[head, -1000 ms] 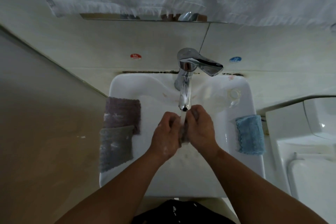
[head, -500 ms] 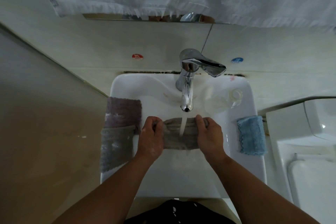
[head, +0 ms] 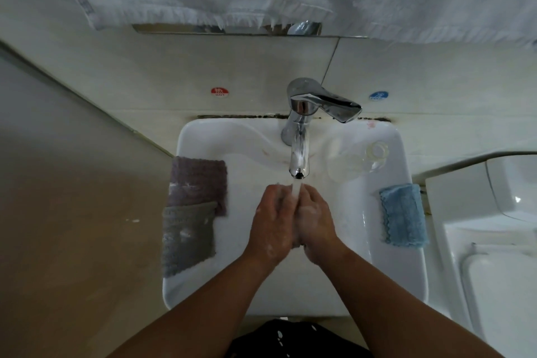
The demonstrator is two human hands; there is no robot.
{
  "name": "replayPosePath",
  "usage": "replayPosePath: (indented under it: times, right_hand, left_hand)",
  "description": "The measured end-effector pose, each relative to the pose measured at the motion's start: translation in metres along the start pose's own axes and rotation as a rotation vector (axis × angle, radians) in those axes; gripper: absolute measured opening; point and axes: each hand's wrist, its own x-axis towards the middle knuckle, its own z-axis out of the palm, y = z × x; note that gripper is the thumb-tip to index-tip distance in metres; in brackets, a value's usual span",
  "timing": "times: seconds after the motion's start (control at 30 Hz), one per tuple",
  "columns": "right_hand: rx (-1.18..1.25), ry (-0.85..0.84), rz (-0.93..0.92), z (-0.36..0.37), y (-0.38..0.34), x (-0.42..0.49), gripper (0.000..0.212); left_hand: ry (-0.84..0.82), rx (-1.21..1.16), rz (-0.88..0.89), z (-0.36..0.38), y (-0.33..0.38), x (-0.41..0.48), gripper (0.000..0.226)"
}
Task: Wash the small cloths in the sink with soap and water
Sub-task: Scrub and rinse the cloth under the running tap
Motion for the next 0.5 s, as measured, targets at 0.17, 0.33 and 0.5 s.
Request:
replayPosePath:
  times: [0.17,0.33,0.5]
  right_hand:
    - [0.111,0.173,-0.105,0.010,-0.015,-0.006,0.017]
    - [-0.146,0.196,-0.280,0.010,-0.015,-0.008,0.018]
    - [-0.407,0.130,-0.456,0.006,-0.008,-0.018,0.026]
  left_hand:
    - [0.142,0.063,-0.062,0.000,0.000,0.007,0.022]
    - [0.124,0.248,0.108,0.003,-0.006,0.004,0.030]
    - [0.161,0.430,0.248,0.000,-0.003,0.015,0.023]
